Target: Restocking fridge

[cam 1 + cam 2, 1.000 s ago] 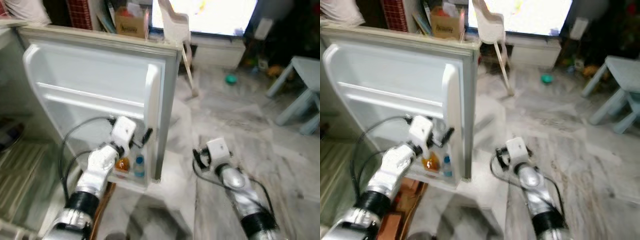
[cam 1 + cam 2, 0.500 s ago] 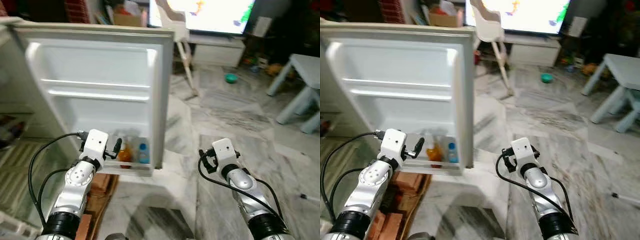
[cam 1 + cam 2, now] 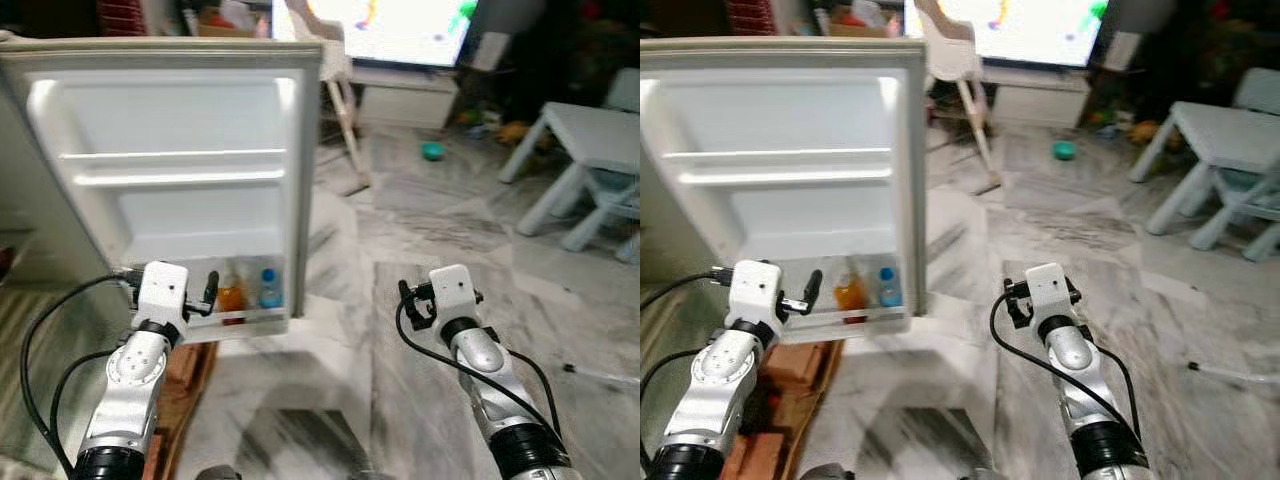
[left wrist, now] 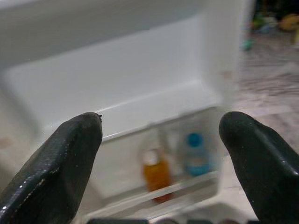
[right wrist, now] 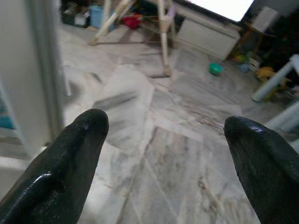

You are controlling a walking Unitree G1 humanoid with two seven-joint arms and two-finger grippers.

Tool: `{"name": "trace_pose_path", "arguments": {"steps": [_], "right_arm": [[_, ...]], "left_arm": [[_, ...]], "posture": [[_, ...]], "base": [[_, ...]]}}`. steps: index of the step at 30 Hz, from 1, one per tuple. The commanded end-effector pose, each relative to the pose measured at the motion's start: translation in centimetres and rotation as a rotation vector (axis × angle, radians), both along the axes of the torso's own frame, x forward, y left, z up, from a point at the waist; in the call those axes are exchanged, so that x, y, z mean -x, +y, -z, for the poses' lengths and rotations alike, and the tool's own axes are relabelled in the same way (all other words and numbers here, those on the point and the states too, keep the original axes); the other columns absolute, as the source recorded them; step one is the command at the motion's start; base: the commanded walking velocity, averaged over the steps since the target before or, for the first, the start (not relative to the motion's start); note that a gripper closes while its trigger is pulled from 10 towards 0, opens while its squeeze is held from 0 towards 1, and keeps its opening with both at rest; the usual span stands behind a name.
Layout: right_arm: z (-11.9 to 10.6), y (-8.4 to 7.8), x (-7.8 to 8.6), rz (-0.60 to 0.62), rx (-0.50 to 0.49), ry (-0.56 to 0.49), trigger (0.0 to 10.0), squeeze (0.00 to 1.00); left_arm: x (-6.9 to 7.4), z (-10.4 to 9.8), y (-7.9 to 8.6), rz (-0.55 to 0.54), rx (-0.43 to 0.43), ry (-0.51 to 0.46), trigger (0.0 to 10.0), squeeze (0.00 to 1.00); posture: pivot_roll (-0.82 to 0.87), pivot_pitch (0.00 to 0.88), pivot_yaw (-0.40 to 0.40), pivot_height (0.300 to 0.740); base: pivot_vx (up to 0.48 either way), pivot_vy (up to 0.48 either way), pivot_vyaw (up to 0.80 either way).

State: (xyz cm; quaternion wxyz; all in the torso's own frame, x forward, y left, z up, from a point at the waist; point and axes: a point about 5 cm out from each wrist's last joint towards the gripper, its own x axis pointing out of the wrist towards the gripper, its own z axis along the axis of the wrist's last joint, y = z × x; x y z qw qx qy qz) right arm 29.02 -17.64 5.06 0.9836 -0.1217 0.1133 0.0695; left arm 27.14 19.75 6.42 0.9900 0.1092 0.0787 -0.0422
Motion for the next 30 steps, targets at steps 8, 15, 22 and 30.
{"name": "trace_pose_path", "arguments": {"steps": [8, 15, 22, 30], "right_arm": [[-1.4, -0.4, -0.3, 0.011, -0.002, -0.08, 10.0, 0.0], [-2.4, 0.0, -0.8, 0.012, -0.025, -0.131, 10.0, 0.0], [-4.1, 0.2, -1.3, -0.008, -0.014, -0.208, 10.0, 0.0], [-5.3, 0.1, -1.3, 0.004, -0.018, -0.273, 10.0, 0.0]], "left_arm": [[-0.7, -0.3, -1.3, 0.034, -0.001, -0.019, 10.0, 0.0], [-1.1, -0.9, -1.6, 0.023, 0.003, -0.028, 10.0, 0.0], [-1.4, -1.8, -1.8, 0.034, 0.011, -0.055, 10.0, 0.0], [-1.9, -2.5, -1.3, 0.008, 0.051, -0.08, 10.0, 0.0]], "posture": [[0.03, 0.0, -0.066, 0.74], [0.02, 0.0, -0.062, 0.74], [0.01, 0.0, -0.054, 0.74], [0.0, 0.0, -0.052, 0.74]], "base": [[0.264, -0.376, -0.78], [0.377, -0.289, -0.8], [0.455, 0.0, -0.8], [0.48, 0.0, -0.8]]}}
